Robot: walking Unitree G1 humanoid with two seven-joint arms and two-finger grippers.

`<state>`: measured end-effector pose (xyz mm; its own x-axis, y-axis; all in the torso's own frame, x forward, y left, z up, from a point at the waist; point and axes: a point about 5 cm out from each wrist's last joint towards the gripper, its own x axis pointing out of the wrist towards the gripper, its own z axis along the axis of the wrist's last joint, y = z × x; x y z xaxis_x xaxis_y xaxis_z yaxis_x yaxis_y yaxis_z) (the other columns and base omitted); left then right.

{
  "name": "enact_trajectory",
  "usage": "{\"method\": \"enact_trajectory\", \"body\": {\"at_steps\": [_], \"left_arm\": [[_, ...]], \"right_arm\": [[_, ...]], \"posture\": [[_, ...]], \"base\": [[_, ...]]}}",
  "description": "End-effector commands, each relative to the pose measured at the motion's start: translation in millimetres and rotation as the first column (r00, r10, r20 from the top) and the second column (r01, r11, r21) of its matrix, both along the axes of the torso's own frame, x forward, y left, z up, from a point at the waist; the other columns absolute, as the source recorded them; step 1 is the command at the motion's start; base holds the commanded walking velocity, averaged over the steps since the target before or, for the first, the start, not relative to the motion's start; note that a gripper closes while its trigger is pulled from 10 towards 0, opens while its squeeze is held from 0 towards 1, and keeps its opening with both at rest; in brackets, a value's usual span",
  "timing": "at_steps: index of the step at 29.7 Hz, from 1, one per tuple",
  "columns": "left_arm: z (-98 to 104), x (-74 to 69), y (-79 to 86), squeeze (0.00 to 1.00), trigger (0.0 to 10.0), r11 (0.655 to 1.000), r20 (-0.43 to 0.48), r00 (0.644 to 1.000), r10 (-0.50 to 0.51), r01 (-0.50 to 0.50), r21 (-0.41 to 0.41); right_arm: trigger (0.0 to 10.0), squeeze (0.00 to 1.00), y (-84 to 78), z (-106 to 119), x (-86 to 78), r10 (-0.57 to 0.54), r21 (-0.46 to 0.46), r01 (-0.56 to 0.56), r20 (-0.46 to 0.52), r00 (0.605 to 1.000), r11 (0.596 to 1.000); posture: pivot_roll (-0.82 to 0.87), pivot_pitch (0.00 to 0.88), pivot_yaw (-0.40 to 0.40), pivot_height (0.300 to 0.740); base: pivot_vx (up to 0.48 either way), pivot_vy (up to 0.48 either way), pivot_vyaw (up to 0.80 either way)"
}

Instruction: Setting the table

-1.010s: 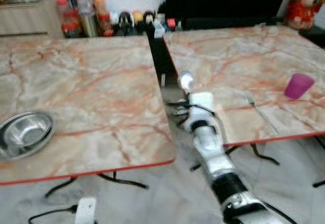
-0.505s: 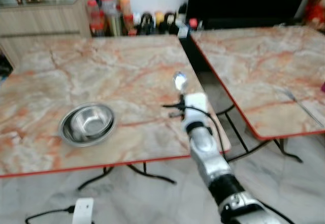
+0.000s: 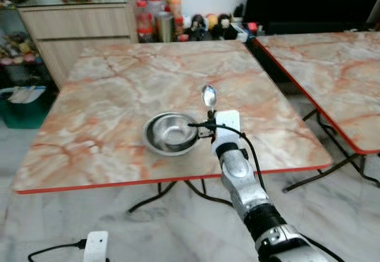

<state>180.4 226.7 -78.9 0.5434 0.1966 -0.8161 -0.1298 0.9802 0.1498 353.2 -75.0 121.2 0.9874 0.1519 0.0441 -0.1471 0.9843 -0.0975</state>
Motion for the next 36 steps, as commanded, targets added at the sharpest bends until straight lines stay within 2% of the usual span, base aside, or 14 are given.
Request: {"method": "enact_trajectory", "body": {"at_steps": [1,12,26,29,36], "left_arm": [[0.2,3.5,-7.6,0.00,10.0,0.999,0.023,1.000,0.007,-0.006,-0.032],[0.4,4.1,-8.2,0.00,10.0,0.999,0.029,1.000,0.013,-0.012,-0.038],[0.9,5.0,-8.0,0.00,10.0,0.999,0.030,1.000,0.010,-0.009,-0.036],[0.8,5.3,-8.7,0.00,10.0,0.999,0.029,1.000,0.007,-0.006,-0.039],[0.7,5.4,-9.5,0.00,10.0,0.999,0.028,1.000,0.007,-0.006,-0.041]], "right_arm": [[10.0,0.00,-9.7,0.5,1.6,-0.030,0.003,0.030,0.002,1.000,1.000],[10.0,0.00,-11.7,0.6,1.9,-0.036,0.002,0.036,0.004,0.999,0.999],[10.0,0.00,-17.7,-0.2,3.8,-0.065,0.036,0.066,-0.017,0.998,0.997],[10.0,0.00,-18.3,-1.0,4.1,-0.064,0.018,0.064,-0.021,0.998,0.998],[10.0,0.00,-17.5,-0.4,4.0,-0.056,-0.002,0.056,-0.009,0.998,0.998]], "posture": [[-0.05,0.019,0.002,0.740],[-0.05,0.019,-0.001,0.740],[-0.05,0.017,0.001,0.740],[-0.05,0.017,0.001,0.740],[-0.05,0.015,-0.001,0.740]], "base": [[0.000,0.000,0.00],[0.000,0.000,0.00],[0.285,0.000,0.00],[0.309,0.000,-0.71],[0.307,0.000,0.00]]}}
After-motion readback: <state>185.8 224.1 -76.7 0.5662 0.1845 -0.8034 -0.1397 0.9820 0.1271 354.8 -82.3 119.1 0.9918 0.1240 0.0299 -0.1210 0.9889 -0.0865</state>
